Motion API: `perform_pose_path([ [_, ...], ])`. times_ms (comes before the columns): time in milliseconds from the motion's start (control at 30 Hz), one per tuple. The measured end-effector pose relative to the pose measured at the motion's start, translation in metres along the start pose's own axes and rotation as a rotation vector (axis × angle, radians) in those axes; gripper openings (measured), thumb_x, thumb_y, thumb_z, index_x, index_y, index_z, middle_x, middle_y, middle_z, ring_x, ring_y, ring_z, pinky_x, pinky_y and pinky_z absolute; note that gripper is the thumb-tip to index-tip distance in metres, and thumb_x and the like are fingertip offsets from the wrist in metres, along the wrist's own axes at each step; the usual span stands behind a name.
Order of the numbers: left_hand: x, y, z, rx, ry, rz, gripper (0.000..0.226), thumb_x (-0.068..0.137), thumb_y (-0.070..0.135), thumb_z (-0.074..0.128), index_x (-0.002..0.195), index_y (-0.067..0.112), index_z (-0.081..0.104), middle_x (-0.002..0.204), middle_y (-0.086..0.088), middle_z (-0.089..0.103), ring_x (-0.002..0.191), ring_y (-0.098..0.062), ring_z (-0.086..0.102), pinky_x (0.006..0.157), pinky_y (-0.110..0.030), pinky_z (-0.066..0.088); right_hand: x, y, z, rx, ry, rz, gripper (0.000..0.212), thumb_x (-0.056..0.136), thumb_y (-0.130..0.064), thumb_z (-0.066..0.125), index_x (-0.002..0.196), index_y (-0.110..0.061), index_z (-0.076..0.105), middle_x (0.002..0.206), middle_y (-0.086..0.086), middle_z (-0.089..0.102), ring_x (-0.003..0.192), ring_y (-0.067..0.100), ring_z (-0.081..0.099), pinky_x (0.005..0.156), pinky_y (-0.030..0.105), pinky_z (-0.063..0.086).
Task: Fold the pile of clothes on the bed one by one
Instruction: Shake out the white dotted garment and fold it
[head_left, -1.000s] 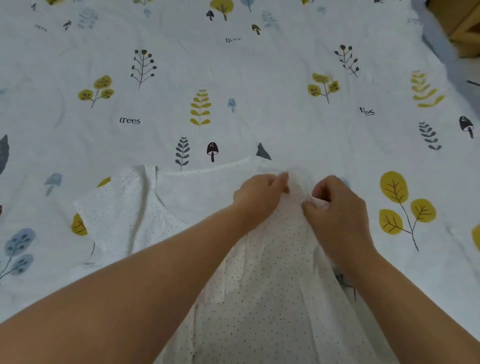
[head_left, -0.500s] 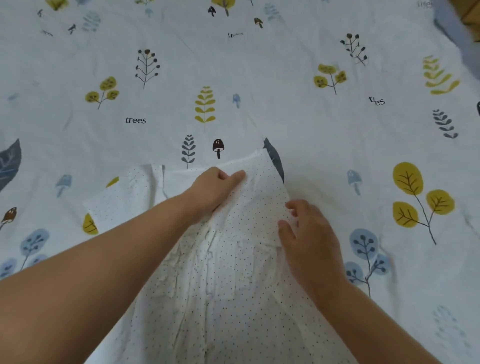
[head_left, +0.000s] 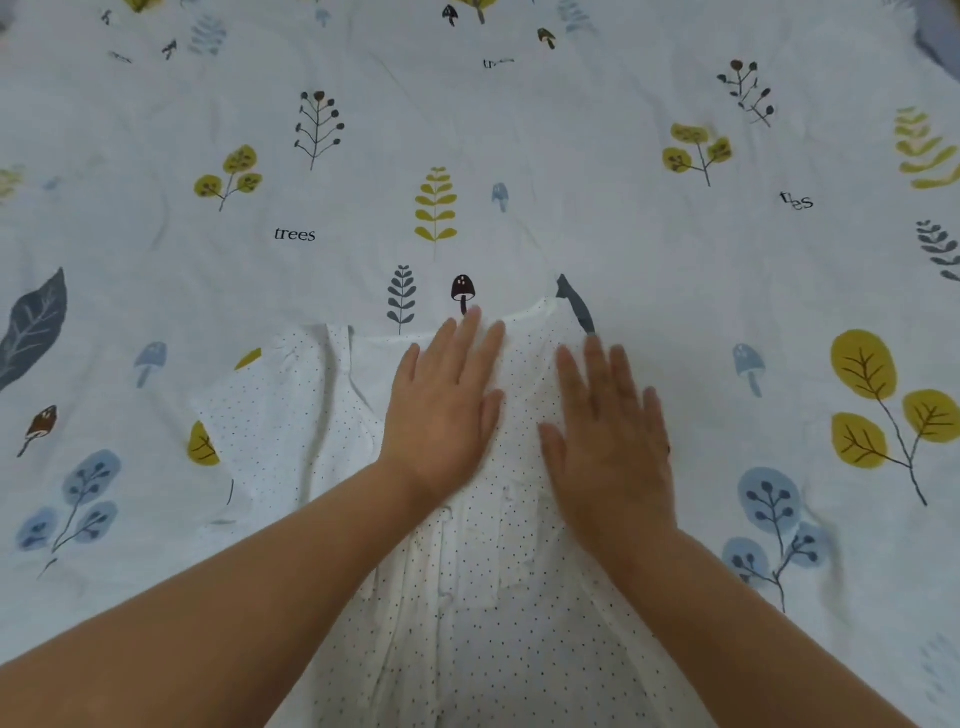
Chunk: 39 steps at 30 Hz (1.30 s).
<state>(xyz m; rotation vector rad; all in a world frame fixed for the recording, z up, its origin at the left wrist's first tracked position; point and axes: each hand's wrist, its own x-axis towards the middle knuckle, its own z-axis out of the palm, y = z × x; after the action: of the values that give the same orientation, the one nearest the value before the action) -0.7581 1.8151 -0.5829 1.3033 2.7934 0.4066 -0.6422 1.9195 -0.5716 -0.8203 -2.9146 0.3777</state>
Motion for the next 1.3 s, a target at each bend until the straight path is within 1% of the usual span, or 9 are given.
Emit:
perform_pose_path([
  [133,-0.008,-0.011,0.020,0.203,-0.406,0.016,0.055,0.091,0.053,-0.002,0.137,0.035,-0.026,0.152,0.008,-0.027,0.133,-0.012,-0.030,0.114,-0.047,-0.013,0.014,0.000,0.024,-0.122,-0.328,-0.095,0.059,0.093,-0.050,0.001,0.136,-0.026,-0.031,0.143,-0.005,-0.038,0.133,0.012,-0.038,0.110,0.044,-0.022],
  [333,-0.001,-0.010,0.014,0.156,-0.456,0.000,0.059,0.097,0.051,0.010,0.147,0.030,-0.012,0.156,0.004,-0.019,0.141,-0.015,-0.021,0.113,-0.046,-0.014,0.020,-0.002,0.021,-0.184,-0.497,-0.018,0.062,0.097,-0.051,0.008,0.133,-0.025,-0.035,0.139,-0.006,-0.043,0.137,0.015,-0.032,0.111,0.048,-0.016],
  [533,-0.014,-0.064,-0.045,-0.056,0.218,-0.217,0.042,0.083,0.004,0.043,0.123,0.001,0.053,0.139,-0.024,0.041,0.128,-0.040,0.039,0.105,-0.054,0.030,0.016,-0.018,-0.004,0.001,-0.223,-0.053,0.061,0.097,-0.042,0.023,0.150,-0.013,0.014,0.156,0.014,0.014,0.145,0.030,0.009,0.113,0.049,0.005],
  [667,-0.029,-0.127,-0.065,-0.046,-0.042,-0.741,0.051,0.087,0.007,0.050,0.137,0.007,0.037,0.148,-0.018,0.027,0.133,-0.036,0.028,0.106,-0.048,0.028,0.001,-0.030,-0.005,0.088,-0.104,-0.118,0.052,0.091,-0.035,0.033,0.132,-0.006,0.047,0.135,0.019,0.050,0.129,0.037,0.043,0.105,0.052,0.029],
  [767,-0.039,-0.152,-0.066,-0.142,-0.245,-0.886,0.043,0.084,0.019,0.060,0.124,0.007,0.046,0.122,-0.017,0.050,0.111,-0.036,0.049,0.090,-0.042,0.042,-0.008,-0.043,-0.006,0.128,-0.124,-0.152,0.048,0.091,-0.035,0.033,0.124,-0.006,0.052,0.127,0.018,0.056,0.123,0.036,0.050,0.103,0.049,0.034],
  [867,-0.048,-0.161,-0.071,-0.329,-0.147,-0.956,0.007,0.085,0.013,0.058,0.083,0.006,0.055,0.089,-0.012,0.059,0.088,-0.032,0.054,0.061,-0.029,0.042,-0.012,-0.052,-0.009,0.182,-0.152,-0.135,0.040,0.094,-0.028,0.047,0.129,-0.009,0.049,0.133,0.012,0.050,0.130,0.030,0.041,0.110,0.043,0.027],
  [967,-0.050,-0.157,-0.092,-0.432,0.074,-1.011,0.022,0.087,0.013,0.053,0.101,-0.001,0.062,0.123,-0.023,0.057,0.088,-0.035,0.059,0.058,-0.027,0.040,-0.017,-0.054,-0.011,0.196,-0.146,-0.130,0.039,0.092,-0.024,0.051,0.129,-0.009,0.050,0.130,0.010,0.051,0.127,0.028,0.042,0.109,0.040,0.030],
  [1167,-0.069,-0.098,-0.142,-0.360,0.360,-0.675,0.011,0.081,0.013,0.051,0.079,0.002,0.051,0.063,-0.015,0.048,0.056,-0.024,0.040,0.051,-0.031,0.031,-0.023,-0.064,-0.021,0.295,-0.190,-0.074,0.033,0.096,-0.024,0.045,0.126,-0.014,0.052,0.127,0.000,0.051,0.118,0.014,0.044,0.095,0.021,0.033],
  [1300,-0.078,-0.058,-0.129,-0.412,0.096,-0.332,0.007,0.084,0.016,0.060,0.083,0.017,0.054,0.051,0.005,0.047,0.049,-0.010,0.044,0.051,-0.026,0.035,-0.023,-0.076,-0.024,0.672,-0.259,0.161,0.025,0.096,-0.023,0.045,0.119,-0.016,0.055,0.112,-0.003,0.058,0.095,0.007,0.052,0.080,0.018,0.039],
])
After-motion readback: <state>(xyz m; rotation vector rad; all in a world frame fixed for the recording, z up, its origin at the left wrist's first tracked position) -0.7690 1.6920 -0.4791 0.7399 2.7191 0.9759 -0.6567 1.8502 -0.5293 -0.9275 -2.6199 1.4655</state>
